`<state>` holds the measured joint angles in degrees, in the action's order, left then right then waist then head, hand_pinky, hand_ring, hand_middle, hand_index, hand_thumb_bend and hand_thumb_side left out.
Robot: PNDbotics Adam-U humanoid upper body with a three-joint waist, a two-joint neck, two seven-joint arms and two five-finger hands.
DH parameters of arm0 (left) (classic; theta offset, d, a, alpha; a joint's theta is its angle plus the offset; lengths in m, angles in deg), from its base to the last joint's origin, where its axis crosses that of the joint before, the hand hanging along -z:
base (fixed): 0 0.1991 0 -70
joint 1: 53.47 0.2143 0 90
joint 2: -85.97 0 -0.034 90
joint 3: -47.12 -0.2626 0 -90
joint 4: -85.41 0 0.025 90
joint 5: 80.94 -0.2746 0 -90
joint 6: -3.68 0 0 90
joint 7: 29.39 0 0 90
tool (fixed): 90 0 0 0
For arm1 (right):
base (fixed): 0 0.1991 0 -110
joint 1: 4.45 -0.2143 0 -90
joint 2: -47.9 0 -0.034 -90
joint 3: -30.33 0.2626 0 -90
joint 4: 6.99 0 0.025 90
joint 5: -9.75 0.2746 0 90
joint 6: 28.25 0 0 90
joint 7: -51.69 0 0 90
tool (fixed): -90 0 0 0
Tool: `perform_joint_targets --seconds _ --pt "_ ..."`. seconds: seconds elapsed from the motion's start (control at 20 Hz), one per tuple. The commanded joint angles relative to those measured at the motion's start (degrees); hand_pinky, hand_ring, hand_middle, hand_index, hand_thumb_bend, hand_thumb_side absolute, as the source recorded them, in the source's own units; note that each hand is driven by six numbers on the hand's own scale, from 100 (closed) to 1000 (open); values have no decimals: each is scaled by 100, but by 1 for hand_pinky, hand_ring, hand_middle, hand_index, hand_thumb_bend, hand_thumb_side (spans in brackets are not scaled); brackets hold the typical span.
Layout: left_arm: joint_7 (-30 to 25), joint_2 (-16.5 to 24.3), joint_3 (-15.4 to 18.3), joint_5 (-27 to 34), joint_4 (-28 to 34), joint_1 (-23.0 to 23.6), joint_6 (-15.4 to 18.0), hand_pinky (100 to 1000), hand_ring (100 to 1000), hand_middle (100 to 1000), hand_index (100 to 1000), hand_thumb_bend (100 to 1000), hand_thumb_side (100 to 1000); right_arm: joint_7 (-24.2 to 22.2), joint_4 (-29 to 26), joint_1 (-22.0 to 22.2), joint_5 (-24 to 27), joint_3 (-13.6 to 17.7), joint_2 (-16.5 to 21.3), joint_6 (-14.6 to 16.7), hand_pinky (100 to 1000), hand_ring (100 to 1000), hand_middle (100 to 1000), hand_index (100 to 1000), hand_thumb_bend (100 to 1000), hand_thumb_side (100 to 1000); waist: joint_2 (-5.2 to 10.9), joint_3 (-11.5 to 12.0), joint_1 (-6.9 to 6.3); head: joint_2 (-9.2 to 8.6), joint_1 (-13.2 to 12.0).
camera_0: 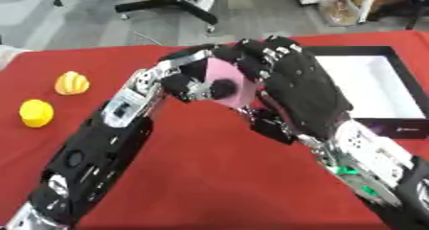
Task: Pick up the objects with one hand, pass them to the other hand, and then place them into the box on the other side of the table.
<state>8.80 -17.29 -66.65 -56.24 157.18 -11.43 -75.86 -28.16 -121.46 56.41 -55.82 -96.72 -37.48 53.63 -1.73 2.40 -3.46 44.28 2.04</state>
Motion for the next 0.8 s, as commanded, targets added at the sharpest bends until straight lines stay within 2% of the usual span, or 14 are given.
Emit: perform_joint_targets --seconds 0.05,0.1,0.2,0.35,0.55,0.7,0.8 --pt "-16 55 169 -183 99 -73 181 776 676 631 725 100 747 200 -12 -10 21 34 22 -45 574 554 550 435 100 100 42 7 18 -16 -28" --pt "-16 80 225 -260 81 -56 252 785 703 664 756 100 828 229 -12 6 8 47 28 -66 572 554 551 432 100 100 44 6 20 -16 -31" --pt "-16 143 396 -411 50 -8 406 799 740 710 796 100 915 299 -12 45 -11 106 68 -126 572 553 552 431 100 100 48 1 25 -16 -38" --pt "-16 268 675 -572 -28 70 642 816 771 754 829 100 965 394 -12 120 -51 245 207 -214 579 548 554 424 100 100 53 -13 34 -16 -42" --pt "-16 470 1096 -652 -9 217 827 823 793 791 845 100 963 565 -12 240 49 490 543 -319 564 558 556 419 100 100 54 -17 50 -16 13" --pt "-16 626 1444 -682 62 388 798 811 784 786 834 100 925 769 -12 369 254 698 866 -446 555 565 557 420 100 100 47 14 59 -16 161" --pt "-16 707 1706 -647 151 529 713 803 776 777 822 100 869 921 -12 467 413 868 1068 -537 536 579 556 422 100 100 37 35 64 -16 268"
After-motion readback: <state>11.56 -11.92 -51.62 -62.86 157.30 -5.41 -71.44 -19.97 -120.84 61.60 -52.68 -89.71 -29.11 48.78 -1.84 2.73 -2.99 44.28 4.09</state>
